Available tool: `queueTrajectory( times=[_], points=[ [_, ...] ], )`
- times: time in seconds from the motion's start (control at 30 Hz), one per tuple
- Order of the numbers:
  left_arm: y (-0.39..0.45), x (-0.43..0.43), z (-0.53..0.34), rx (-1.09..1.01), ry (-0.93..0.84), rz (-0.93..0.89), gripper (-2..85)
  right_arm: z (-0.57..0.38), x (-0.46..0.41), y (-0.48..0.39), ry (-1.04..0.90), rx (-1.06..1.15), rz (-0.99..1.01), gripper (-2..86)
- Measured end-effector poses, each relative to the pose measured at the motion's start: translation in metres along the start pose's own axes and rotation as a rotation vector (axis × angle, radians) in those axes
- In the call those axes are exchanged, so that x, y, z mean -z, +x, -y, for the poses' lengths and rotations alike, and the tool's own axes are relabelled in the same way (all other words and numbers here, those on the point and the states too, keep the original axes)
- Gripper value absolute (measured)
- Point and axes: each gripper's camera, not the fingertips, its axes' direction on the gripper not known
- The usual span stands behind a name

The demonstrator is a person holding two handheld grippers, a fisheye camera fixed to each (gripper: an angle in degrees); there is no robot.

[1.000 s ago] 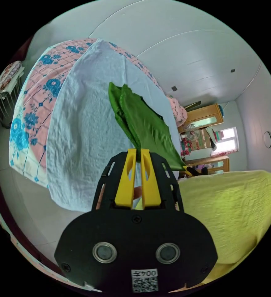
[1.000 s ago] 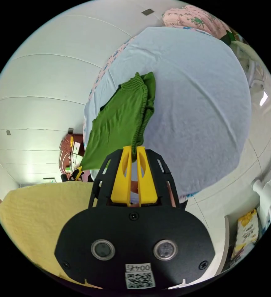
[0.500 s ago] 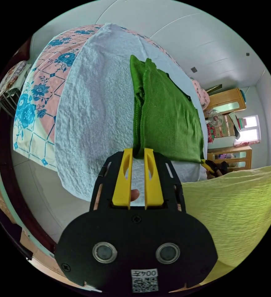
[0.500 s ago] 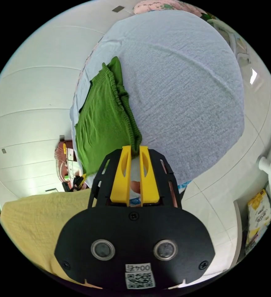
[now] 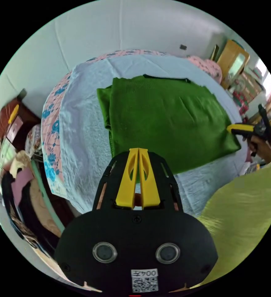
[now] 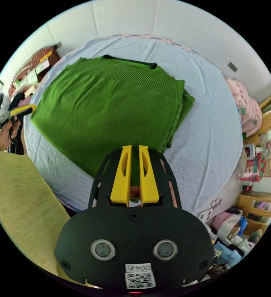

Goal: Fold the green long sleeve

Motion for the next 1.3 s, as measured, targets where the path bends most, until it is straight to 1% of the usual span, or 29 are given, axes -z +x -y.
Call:
queueTrajectory(
  times=[0.03, 0.07, 0.17, 0.23, 0.3, 0.4, 0.47, 0.5, 0.57, 0.73, 0.87, 0.93, 1.17, 1.3],
  points=[
    [0.019, -0.014, 0.006, -0.061, -0.05, 0.069, 0.9, 0.005, -0.011, -0.01, -0.043, 0.041, -0.028, 4.9],
    [0.037, -0.028, 0.009, -0.125, -0.113, 0.123, 0.8, 0.005, -0.014, -0.019, -0.033, 0.08, -0.054, 4.8],
    [0.069, -0.032, 0.004, -0.201, -0.058, 0.274, 0.5, -0.002, -0.014, -0.031, -0.003, 0.131, -0.098, 4.5],
    [0.079, -0.034, 0.004, -0.197, -0.056, 0.298, 0.4, -0.008, -0.013, -0.03, 0.032, 0.123, -0.086, 4.2],
    [0.081, -0.034, 0.007, -0.18, -0.067, 0.289, 0.4, -0.011, -0.01, -0.022, 0.054, 0.105, -0.046, 3.4],
    [0.071, -0.032, 0.016, -0.124, -0.106, 0.21, 0.5, -0.009, 0.001, 0.004, 0.025, 0.015, 0.059, 2.5],
    [0.056, -0.028, 0.027, -0.075, -0.158, 0.104, 0.6, -0.012, 0.03, 0.03, 0.172, -0.09, 0.157, 5.0],
    [0.053, -0.025, 0.029, -0.057, -0.151, 0.084, 0.7, -0.013, 0.037, 0.037, 0.206, -0.112, 0.184, 5.4],
    [0.042, -0.002, 0.04, -0.023, -0.046, 0.074, 0.8, -0.007, 0.053, 0.062, 0.277, -0.17, 0.241, 6.3],
    [0.022, 0.012, 0.084, -0.069, 0.038, 0.119, 1.7, 0.031, 0.056, 0.09, 0.326, -0.198, 0.18, 7.5],
    [-0.003, 0.006, 0.134, -0.074, 0.082, 0.086, 2.8, 0.079, 0.049, 0.094, 0.292, -0.161, 0.081, 8.3],
    [-0.014, -0.001, 0.153, -0.082, 0.09, 0.089, 3.6, 0.097, 0.043, 0.1, 0.276, -0.182, 0.058, 8.3],
    [-0.056, -0.045, 0.207, -0.122, 0.038, 0.057, 7.4, 0.144, 0.015, 0.132, 0.201, -0.226, 0.006, 10.1],
    [-0.072, -0.065, 0.222, -0.148, -0.005, 0.01, 8.1, 0.157, 0.004, 0.153, 0.176, -0.266, 0.037, 10.8]
  ],
)
